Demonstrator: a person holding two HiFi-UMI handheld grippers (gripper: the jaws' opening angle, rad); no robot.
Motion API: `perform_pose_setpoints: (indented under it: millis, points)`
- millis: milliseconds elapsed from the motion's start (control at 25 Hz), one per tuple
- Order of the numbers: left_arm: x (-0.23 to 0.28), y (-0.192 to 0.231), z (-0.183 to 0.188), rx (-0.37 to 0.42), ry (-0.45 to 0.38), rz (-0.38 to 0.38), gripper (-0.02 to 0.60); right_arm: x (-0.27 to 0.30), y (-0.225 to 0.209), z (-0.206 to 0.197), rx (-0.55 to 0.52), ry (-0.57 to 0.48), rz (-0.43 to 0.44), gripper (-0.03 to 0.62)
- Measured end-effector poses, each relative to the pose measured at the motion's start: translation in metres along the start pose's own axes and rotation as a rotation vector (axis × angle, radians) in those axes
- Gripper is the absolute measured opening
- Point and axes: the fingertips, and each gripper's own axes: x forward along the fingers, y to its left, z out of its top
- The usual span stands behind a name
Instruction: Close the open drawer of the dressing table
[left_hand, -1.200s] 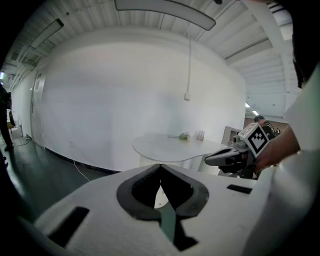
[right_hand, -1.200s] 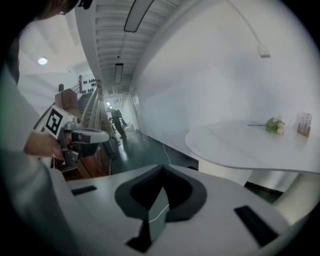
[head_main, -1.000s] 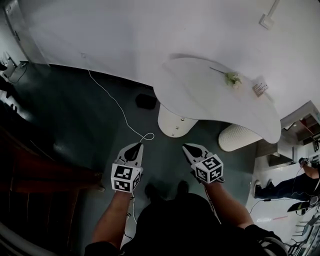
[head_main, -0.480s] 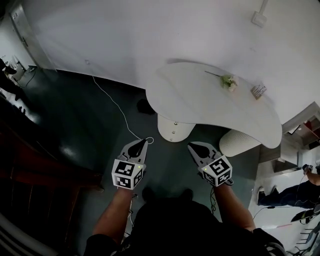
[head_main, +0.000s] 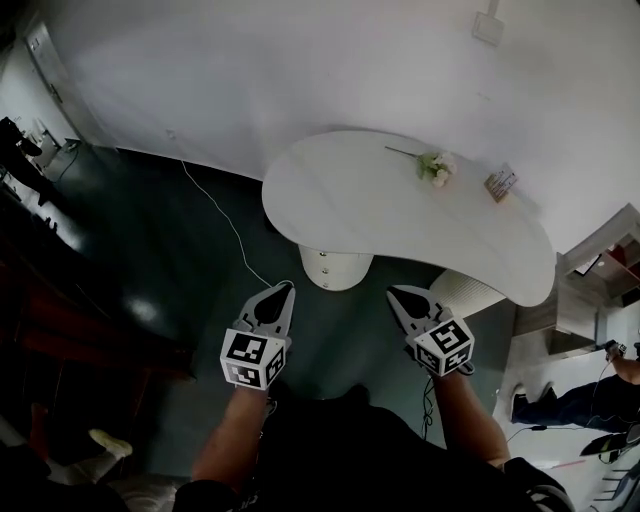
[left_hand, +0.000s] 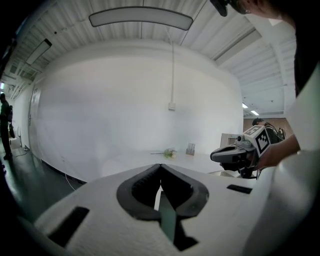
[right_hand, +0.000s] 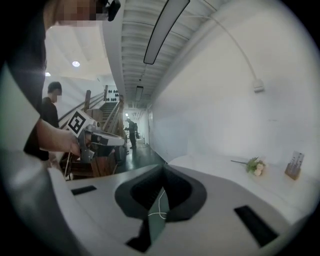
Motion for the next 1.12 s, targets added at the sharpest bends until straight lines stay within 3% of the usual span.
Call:
perform_pose_setpoints:
  millis: [320,520,680,1120]
  points:
    - [-0.002,-0.008,0.004,-0.012,-0.015,0.001,0.000,-0.018,-0.004,0.029,0.023,-0.097,-0.009,0.005]
    - [0.001,0.013,0.026,0.022,-0.042,-0.030,0.000,-0.021,0.000,0.065,-0.005,-0.175,-0.080,0.005]
    - [0.000,0.026,0.046,0.077,-0.077,-0.048,0.000,-0.018,0.007,0.079,-0.013,-0.179,-0.120,0.003]
    - [-0.014,0.050,0.049,0.069,-0.078,-0.042,0.000,0.000,0.031,0.100,-0.002,-0.197,-0.132,0.002]
